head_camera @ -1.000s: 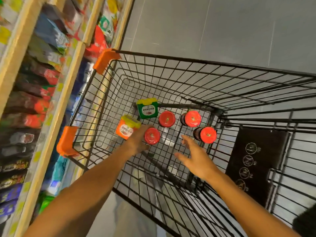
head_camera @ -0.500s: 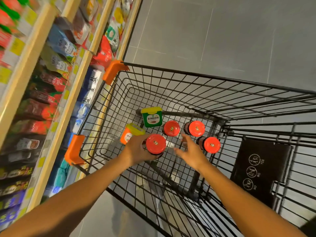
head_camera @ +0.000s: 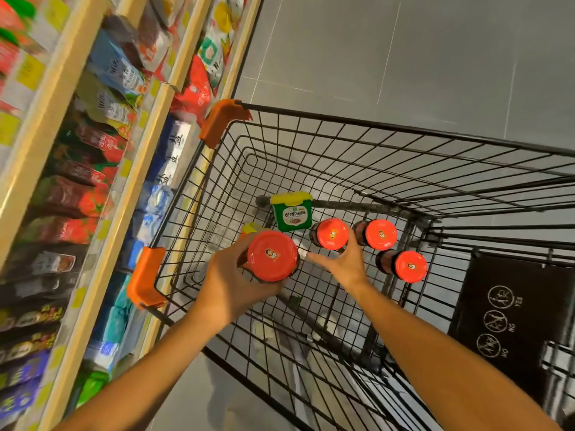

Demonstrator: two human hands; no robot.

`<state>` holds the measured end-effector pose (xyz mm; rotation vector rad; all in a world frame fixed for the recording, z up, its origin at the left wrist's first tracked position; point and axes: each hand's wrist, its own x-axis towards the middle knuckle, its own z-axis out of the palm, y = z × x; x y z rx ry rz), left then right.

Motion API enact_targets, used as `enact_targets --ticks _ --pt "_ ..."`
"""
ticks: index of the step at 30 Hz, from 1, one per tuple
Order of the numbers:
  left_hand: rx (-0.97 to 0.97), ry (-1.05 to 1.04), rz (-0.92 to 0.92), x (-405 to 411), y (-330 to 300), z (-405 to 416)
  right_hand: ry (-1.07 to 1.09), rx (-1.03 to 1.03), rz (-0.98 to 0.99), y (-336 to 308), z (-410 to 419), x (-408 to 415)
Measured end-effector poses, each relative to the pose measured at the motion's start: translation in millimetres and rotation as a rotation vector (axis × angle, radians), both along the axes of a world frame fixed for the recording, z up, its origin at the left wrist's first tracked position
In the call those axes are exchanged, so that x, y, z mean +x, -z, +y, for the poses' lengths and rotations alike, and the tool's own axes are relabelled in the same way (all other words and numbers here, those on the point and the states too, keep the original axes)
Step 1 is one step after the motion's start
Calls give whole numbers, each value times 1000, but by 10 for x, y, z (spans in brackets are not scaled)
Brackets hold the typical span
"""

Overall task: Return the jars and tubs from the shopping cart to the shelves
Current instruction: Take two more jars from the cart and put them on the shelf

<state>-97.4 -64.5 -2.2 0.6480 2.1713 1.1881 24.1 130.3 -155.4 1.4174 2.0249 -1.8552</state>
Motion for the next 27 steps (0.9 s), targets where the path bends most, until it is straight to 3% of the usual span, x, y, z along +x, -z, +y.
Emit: enact_targets --ticks 5,11,20,27 --pt "-5 -49 11 -57 -38 -68 180 89 17 146 -79 -129" --pt "4 -99 -37 -107 -254 -128 163 154 32 -194 -139 29" --pt "54 -162 9 -96 -1151 -132 0 254 143 -1937 -73 230" --pt "157 -160 93 -134 -2189 -309 -22 384 266 -3477 -109 148"
